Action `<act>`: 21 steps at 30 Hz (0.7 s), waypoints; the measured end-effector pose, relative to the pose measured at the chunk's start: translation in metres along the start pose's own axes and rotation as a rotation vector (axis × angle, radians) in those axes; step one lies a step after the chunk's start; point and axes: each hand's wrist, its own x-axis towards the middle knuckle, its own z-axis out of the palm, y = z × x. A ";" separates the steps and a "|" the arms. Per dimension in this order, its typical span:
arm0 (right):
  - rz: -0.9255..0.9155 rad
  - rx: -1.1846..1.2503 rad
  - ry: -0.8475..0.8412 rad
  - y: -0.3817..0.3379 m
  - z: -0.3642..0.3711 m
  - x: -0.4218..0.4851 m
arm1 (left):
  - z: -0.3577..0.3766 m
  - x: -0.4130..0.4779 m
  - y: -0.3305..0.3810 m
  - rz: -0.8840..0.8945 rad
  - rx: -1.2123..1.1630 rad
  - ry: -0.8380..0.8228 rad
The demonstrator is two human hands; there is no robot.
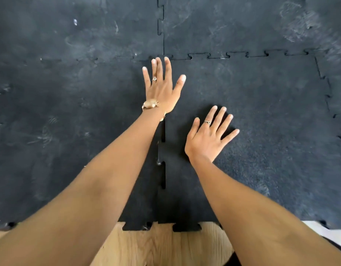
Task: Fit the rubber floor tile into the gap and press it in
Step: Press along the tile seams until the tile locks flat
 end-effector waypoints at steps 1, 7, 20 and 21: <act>-0.006 0.015 0.002 -0.001 0.000 0.000 | 0.000 -0.020 -0.001 -0.004 0.000 0.089; -0.088 0.038 0.036 0.020 -0.009 0.009 | 0.033 -0.107 -0.004 -0.030 0.183 0.067; -0.257 -0.047 -0.046 0.060 -0.017 -0.024 | 0.013 -0.090 -0.009 -0.018 0.017 -0.083; -0.254 -0.045 -0.042 0.061 -0.016 -0.024 | 0.004 -0.079 -0.008 -0.008 -0.064 -0.031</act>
